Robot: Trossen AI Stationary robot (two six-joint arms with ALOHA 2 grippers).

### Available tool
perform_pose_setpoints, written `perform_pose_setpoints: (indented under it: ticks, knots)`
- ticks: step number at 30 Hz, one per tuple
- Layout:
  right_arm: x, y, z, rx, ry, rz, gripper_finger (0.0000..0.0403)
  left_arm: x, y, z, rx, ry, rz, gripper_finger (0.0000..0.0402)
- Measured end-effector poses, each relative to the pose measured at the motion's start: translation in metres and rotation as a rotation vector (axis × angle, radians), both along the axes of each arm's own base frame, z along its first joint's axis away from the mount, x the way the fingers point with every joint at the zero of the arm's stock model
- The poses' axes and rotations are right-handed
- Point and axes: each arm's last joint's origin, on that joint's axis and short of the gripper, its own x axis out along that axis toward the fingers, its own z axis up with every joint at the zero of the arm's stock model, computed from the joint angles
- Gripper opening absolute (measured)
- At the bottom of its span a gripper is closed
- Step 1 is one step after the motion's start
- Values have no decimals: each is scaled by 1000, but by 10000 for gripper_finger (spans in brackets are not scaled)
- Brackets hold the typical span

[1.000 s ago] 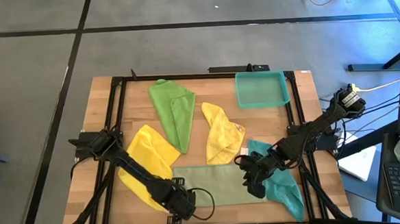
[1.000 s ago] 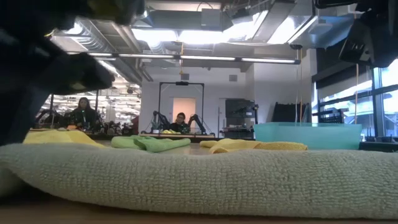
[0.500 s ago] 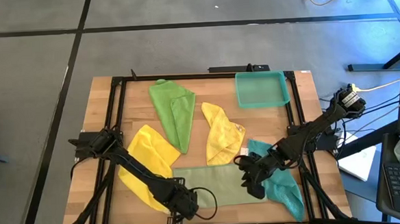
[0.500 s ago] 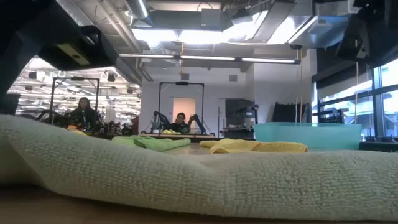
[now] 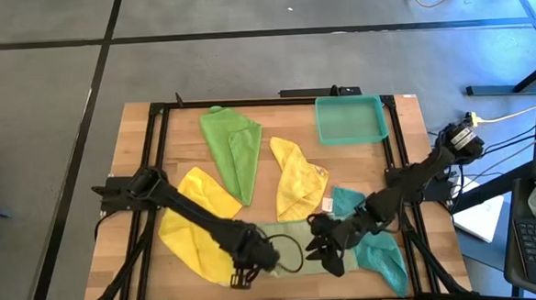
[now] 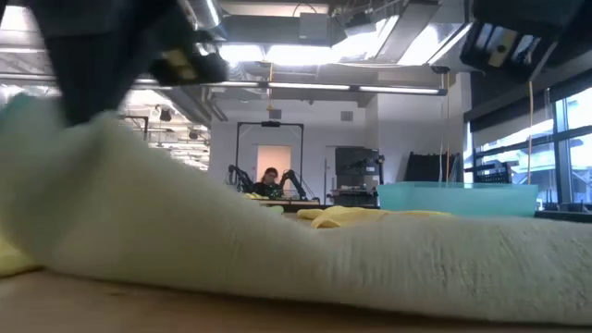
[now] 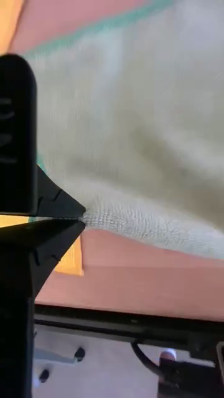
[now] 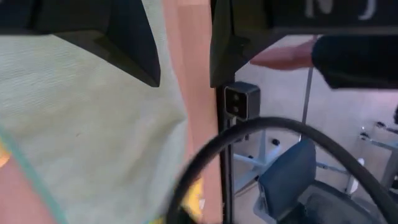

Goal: Fold microfiber towels
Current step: Fold the light green microfiber cloth

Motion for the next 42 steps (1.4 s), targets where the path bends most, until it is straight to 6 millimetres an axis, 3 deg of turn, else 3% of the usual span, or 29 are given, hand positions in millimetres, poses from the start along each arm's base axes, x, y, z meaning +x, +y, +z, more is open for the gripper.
perform_pose_setpoints:
  ticks: [8, 16, 22, 26, 34, 42]
  knots:
    - [13, 31, -5, -85, -91, -112, 143, 16, 22, 15, -72, -38, -92, 0]
    - [63, 64, -26, -118, -72, -169, 172, 27, 36, 26, -113, -61, -72, 0]
    - [84, 63, -23, -253, -50, -291, 221, 24, 33, 27, -155, -39, -84, 0]
    - [92, 63, -22, -248, -110, -331, 244, 24, 31, 28, -180, -31, -90, 0]
    - [101, 67, -36, -318, -185, -348, 241, 24, 35, 27, -185, -10, -82, 0]
    - [103, 67, -38, -363, -197, -328, 237, 25, 42, 29, -241, 7, -73, 0]
